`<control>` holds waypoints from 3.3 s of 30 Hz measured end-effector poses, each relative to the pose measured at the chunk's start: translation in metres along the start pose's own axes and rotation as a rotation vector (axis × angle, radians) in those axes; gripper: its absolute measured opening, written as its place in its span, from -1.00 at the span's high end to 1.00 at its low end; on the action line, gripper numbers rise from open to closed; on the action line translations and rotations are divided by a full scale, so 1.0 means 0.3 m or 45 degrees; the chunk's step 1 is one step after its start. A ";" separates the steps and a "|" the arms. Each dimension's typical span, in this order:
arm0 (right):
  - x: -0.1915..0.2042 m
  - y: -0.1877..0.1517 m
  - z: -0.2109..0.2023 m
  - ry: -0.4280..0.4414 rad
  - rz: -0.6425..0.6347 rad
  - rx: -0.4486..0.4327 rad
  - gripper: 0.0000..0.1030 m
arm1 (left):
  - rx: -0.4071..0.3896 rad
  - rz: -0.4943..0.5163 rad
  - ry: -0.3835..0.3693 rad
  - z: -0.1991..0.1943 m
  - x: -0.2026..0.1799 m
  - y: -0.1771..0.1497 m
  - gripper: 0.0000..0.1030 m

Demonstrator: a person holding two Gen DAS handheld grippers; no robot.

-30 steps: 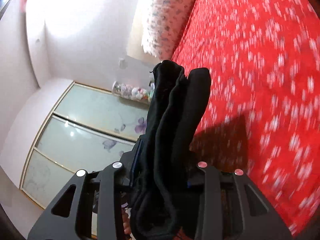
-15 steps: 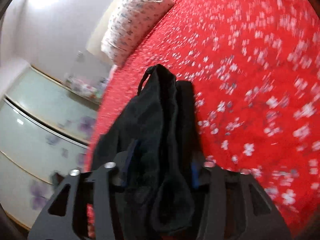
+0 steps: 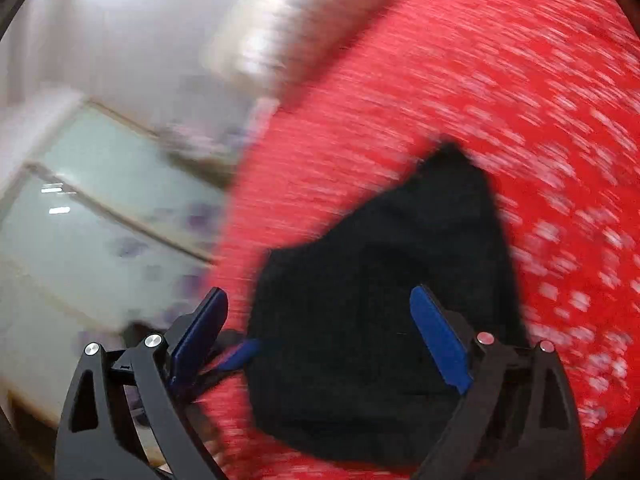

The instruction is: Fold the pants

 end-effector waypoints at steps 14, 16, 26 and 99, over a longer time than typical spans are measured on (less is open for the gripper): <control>0.070 -0.213 -0.148 -0.134 -0.324 -0.259 -0.94 | -0.253 0.359 0.209 -0.192 -0.162 -0.173 -0.96; 0.082 -0.294 -0.170 -0.182 -0.393 -0.295 -0.95 | -0.318 0.464 0.271 -0.256 -0.214 -0.254 -0.97; 0.113 -0.589 -0.234 -0.402 -0.632 -0.465 -0.97 | -0.397 0.446 0.446 -0.414 -0.203 -0.533 -0.97; 0.071 -0.755 -0.182 -0.711 -0.738 -0.476 -0.97 | -0.215 0.505 0.668 -0.338 -0.147 -0.699 -0.97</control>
Point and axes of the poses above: each gripper's, at about its wrist camera, not at the fingertips, and z roughly the way its jaws point, x to its left, y to its top, the point moved 2 cm from there along z, roughly the way its jaws point, and after that the axes turned 9 degrees about z, right-handed, at the moved point
